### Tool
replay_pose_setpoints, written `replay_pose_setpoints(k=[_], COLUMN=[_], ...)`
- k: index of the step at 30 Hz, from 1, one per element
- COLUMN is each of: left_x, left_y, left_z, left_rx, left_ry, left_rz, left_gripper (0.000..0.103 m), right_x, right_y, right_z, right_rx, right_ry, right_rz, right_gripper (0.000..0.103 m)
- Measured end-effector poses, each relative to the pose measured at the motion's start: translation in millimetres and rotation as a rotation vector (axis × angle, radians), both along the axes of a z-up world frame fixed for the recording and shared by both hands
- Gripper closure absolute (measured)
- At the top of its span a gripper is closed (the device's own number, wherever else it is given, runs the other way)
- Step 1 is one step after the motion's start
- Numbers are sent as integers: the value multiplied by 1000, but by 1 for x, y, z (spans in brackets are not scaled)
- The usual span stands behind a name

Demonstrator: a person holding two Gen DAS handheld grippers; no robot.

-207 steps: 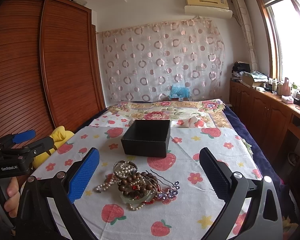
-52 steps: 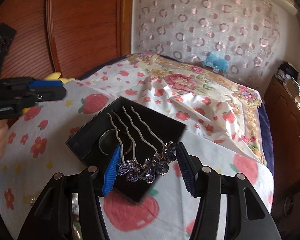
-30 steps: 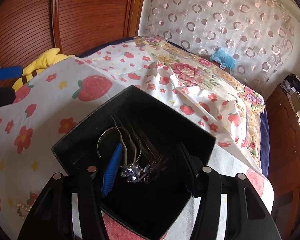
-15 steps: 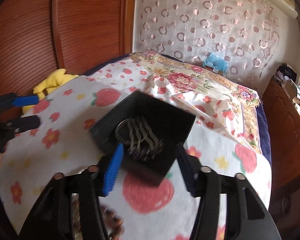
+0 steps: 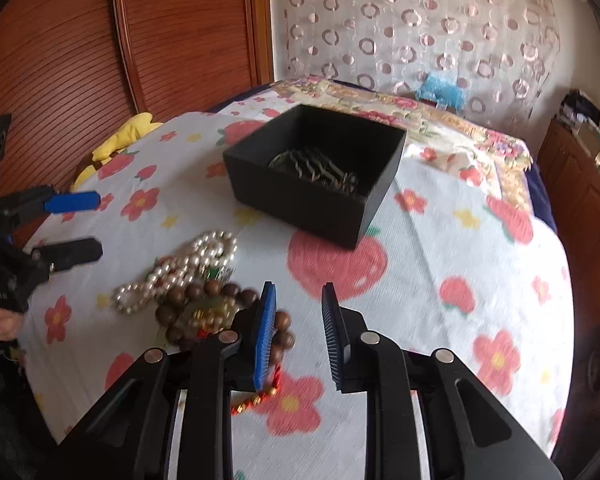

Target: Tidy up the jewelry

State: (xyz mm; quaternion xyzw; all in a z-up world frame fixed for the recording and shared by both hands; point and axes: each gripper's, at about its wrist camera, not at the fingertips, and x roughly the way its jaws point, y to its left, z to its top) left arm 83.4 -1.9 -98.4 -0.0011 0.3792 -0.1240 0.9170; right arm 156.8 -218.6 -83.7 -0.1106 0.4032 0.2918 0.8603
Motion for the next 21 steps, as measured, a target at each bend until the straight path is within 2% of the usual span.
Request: replay_pose_setpoints(k=[2, 4, 9, 16, 21], left_x=[-4, -4, -7, -9, 3], left_y=[-3, -6, -10, -16, -18], left_z=[-5, -11, -14, -21, -27], left_rx=[15, 36, 35, 53, 53], left_ry=[20, 57, 80, 106, 134], left_rz=[-20, -38, -71, -97, -100], left_gripper=[34, 57, 75, 77, 79], right_x=[-2, -2, 1, 13, 11], right_y=[2, 3, 10, 14, 17], right_z=[-5, -10, -20, -30, -31], right_rx=[-7, -13, -27, -79, -100], right_ry=[11, 26, 53, 67, 46], right_rz=[4, 12, 21, 8, 3], right_gripper=[77, 77, 77, 77, 77])
